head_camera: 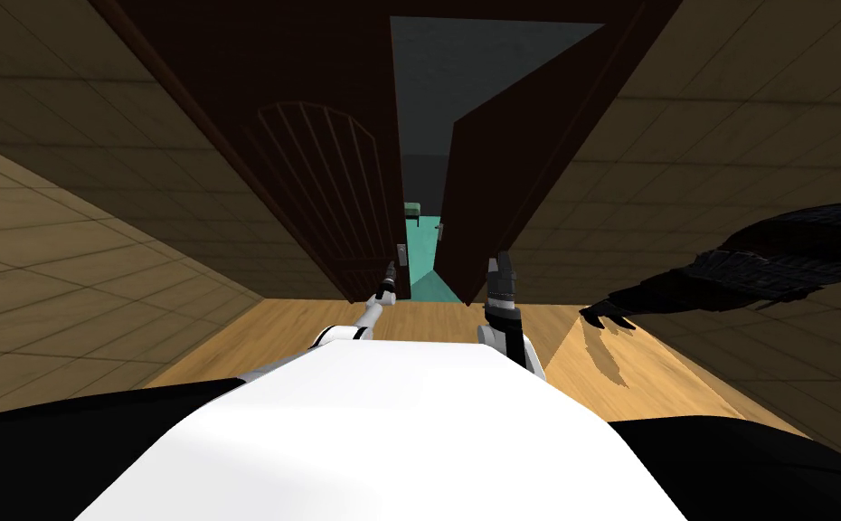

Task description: Push the door open

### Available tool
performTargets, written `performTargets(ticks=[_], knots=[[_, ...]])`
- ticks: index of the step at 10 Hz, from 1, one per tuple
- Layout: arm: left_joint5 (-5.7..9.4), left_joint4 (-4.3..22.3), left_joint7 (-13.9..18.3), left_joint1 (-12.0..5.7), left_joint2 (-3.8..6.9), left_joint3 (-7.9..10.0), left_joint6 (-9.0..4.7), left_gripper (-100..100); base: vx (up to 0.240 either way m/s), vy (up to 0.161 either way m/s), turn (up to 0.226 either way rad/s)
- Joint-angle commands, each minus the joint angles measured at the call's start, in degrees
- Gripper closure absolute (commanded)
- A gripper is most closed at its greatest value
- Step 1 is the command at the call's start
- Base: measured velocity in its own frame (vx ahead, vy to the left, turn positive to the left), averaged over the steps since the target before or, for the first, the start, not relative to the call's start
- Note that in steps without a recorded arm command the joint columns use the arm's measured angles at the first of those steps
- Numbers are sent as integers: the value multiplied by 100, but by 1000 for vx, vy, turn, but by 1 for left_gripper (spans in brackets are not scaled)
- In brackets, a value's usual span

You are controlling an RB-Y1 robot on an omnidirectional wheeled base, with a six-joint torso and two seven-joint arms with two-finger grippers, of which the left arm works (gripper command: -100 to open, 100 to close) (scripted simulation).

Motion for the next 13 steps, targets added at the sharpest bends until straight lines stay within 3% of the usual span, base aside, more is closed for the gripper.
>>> performTargets(ticks=[1, 2, 7, 10, 13], knots=[[0, 0, 0, 0, 0, 0, 0, -100, 35, -2, -1], [5, 28, 0, -5, 93, 13, -15, -100, 100, -5, -25], [20, 55, -2, 6, 246, 52, -42, -100, 196, -7, -21], [30, 73, -3, 13, 244, 78, -60, -100, 187, 2, -24], [38, 88, -4, 19, 171, 100, -75, -100, 179, 5, -20]])
